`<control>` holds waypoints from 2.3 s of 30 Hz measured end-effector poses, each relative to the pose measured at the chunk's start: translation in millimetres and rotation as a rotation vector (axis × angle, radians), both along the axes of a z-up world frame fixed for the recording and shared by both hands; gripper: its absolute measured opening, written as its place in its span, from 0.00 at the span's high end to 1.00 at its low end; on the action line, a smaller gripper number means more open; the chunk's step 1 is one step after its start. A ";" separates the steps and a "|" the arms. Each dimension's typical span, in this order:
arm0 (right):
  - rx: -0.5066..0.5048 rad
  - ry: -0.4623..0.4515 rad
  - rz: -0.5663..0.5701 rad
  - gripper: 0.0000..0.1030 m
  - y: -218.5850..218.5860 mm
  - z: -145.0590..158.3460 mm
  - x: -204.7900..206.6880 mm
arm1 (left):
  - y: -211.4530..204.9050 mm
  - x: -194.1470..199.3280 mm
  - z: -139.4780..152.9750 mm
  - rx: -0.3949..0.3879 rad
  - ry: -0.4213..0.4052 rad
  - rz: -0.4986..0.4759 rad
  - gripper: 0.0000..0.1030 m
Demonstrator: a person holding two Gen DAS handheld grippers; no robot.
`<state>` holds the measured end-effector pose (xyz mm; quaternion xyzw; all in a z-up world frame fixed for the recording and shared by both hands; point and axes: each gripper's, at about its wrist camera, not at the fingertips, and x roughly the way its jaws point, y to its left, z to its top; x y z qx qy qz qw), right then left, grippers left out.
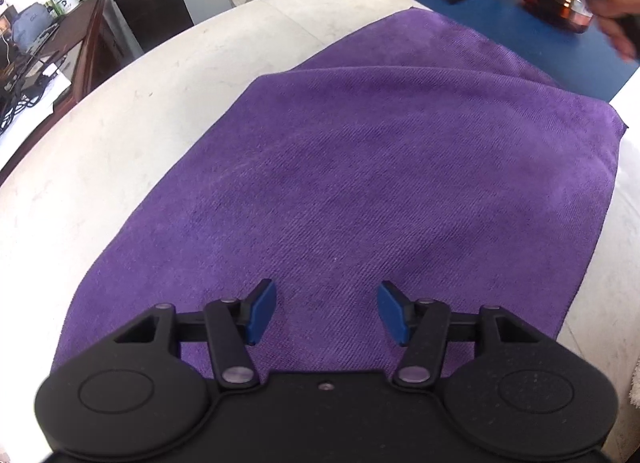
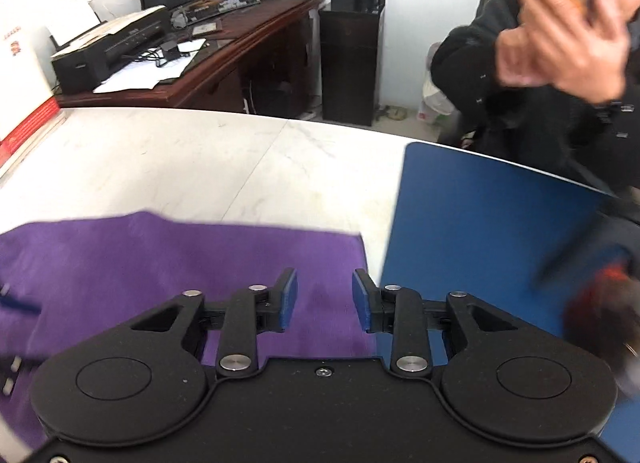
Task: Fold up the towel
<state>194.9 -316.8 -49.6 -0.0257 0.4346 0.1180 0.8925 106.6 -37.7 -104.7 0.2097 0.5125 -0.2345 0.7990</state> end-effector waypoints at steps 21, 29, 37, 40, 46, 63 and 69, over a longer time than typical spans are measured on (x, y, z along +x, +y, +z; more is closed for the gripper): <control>-0.081 0.069 0.079 0.91 4.5 -43.0 75.7 | 12.5 2.8 -4.0 -0.023 0.040 0.026 0.43; -0.110 0.041 0.078 0.91 6.7 -43.7 79.0 | 12.5 0.1 -4.0 -0.027 0.047 0.034 0.42; 0.067 0.076 0.175 0.89 28.4 10.1 -26.7 | 15.2 -3.6 -4.4 -0.043 0.029 0.074 0.42; 0.065 0.156 0.219 0.89 45.7 -1.0 -75.5 | 15.3 -6.9 -3.8 -0.038 0.015 0.077 0.42; 0.028 0.215 0.218 0.89 61.6 -23.3 -117.3 | 22.0 -13.2 -3.5 -0.044 -0.021 0.102 0.42; -0.137 0.195 0.278 0.91 82.2 -34.0 -125.6 | 133.9 -91.6 64.9 -0.202 -0.240 0.533 0.49; -0.130 0.171 0.276 0.90 90.3 -15.6 -121.8 | 212.5 -134.3 50.4 -0.116 -0.205 0.775 0.54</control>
